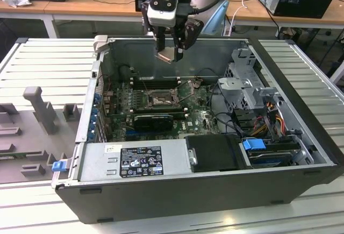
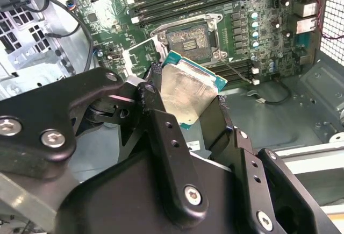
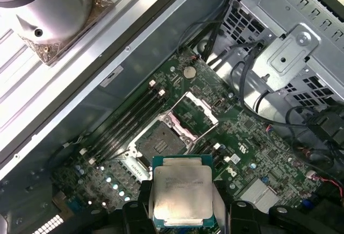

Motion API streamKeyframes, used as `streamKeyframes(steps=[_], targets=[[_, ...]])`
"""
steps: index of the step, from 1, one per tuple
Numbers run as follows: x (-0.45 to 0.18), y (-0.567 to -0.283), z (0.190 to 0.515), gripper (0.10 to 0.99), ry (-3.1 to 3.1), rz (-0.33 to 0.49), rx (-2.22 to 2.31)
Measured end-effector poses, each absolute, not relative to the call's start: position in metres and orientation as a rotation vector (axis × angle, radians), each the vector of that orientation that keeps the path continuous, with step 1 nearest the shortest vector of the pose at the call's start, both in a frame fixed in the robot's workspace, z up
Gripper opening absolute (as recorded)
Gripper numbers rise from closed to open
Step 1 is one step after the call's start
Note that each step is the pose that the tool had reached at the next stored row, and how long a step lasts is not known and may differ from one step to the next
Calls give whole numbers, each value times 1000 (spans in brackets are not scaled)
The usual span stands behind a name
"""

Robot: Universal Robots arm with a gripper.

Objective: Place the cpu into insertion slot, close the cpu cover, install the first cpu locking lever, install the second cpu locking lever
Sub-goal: 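Place the cpu into insertion slot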

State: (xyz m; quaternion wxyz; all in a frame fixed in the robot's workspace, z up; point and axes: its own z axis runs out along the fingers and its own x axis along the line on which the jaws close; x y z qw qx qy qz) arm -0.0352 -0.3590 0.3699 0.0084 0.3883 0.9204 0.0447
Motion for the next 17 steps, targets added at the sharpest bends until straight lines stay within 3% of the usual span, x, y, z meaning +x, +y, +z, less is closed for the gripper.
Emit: streamKeyframes(steps=[17], targets=[[-35, -359, 370, 529, 2824, 138, 1323]])
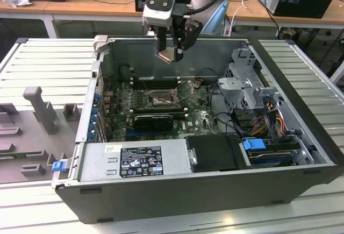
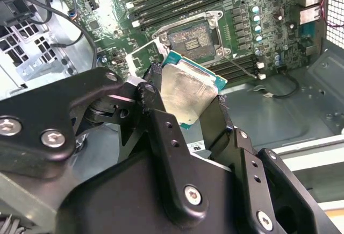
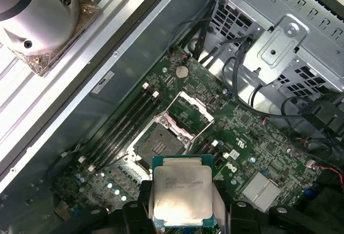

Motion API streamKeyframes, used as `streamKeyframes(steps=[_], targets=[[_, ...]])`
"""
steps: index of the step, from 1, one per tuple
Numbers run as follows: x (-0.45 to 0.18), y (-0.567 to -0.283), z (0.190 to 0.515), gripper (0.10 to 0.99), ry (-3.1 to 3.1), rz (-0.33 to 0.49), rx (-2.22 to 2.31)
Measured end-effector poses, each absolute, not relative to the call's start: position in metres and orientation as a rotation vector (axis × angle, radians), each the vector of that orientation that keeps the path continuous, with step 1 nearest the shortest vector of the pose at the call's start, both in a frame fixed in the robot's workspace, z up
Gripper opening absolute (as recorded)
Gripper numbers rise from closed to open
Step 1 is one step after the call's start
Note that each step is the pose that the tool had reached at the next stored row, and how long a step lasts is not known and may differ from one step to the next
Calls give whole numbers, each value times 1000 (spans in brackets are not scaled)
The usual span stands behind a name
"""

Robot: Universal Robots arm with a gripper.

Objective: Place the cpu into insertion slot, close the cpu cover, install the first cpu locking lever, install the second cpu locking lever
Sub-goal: 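Place the cpu into insertion slot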

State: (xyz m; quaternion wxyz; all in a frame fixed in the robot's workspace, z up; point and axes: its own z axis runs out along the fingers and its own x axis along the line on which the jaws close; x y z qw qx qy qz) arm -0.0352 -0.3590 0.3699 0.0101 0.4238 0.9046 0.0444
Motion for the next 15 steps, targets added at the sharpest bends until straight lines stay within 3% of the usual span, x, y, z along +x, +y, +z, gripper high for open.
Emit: streamKeyframes(steps=[15], targets=[[-35, -359, 370, 529, 2779, 137, 1408]])
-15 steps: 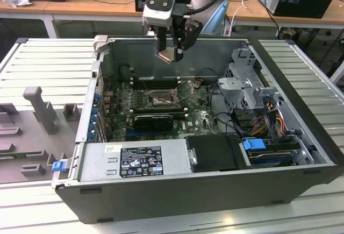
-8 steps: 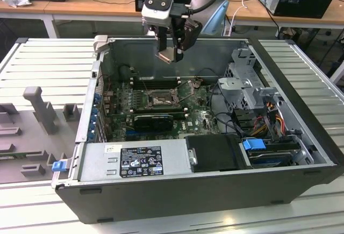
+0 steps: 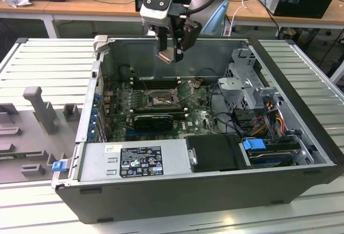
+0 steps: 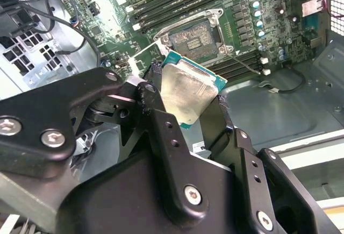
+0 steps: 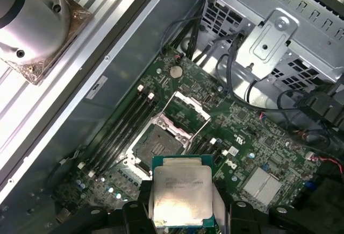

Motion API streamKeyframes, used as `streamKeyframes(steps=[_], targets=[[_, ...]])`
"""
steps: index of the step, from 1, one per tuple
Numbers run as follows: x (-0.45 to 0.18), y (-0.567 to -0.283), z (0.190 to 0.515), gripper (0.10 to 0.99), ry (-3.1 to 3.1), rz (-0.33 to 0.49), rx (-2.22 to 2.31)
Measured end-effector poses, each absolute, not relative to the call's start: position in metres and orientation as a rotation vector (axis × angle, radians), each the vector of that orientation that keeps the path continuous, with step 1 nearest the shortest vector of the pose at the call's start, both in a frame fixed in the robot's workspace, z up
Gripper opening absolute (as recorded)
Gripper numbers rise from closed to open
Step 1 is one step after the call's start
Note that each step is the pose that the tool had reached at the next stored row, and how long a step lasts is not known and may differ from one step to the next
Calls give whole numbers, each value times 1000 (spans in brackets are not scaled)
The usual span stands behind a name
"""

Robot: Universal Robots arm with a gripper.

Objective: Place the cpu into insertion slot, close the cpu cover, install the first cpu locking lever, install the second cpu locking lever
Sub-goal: 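Place the cpu into insertion slot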

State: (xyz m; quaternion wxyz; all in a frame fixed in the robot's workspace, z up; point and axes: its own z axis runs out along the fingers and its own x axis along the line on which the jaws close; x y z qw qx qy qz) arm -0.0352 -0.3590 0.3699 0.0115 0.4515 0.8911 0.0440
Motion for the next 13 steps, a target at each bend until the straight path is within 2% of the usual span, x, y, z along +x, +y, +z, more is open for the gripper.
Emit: streamKeyframes(steps=[13], targets=[[-35, -359, 370, 529, 2748, 136, 1464]])
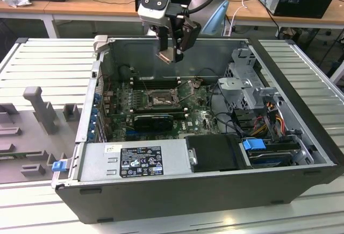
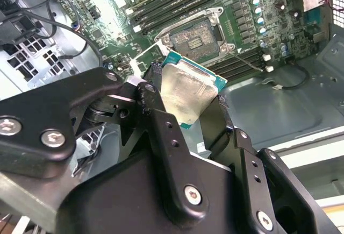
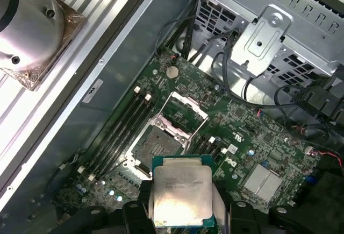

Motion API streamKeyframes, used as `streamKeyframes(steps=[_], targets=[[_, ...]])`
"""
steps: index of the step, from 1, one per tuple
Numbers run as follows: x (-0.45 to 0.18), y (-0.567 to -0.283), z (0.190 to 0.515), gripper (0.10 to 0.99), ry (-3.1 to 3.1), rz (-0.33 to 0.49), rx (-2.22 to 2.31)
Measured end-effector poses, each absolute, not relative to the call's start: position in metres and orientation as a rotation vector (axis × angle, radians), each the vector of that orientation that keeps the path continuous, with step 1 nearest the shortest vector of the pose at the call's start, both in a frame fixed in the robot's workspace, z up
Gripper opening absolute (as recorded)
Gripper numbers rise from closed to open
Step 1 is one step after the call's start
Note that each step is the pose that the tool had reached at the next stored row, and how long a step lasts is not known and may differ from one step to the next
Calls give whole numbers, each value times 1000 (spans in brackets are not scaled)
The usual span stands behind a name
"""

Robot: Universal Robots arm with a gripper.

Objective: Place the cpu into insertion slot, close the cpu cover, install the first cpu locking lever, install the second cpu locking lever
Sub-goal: 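Place the cpu into insertion slot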

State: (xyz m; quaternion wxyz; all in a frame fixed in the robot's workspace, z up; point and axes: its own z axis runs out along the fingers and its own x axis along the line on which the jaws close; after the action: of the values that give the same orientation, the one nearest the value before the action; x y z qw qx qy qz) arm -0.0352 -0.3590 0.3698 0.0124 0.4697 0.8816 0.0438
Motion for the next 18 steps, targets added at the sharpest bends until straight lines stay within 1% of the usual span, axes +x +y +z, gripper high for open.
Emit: streamKeyframes(steps=[18], targets=[[-35, -359, 370, 529, 2698, 135, 1549]])
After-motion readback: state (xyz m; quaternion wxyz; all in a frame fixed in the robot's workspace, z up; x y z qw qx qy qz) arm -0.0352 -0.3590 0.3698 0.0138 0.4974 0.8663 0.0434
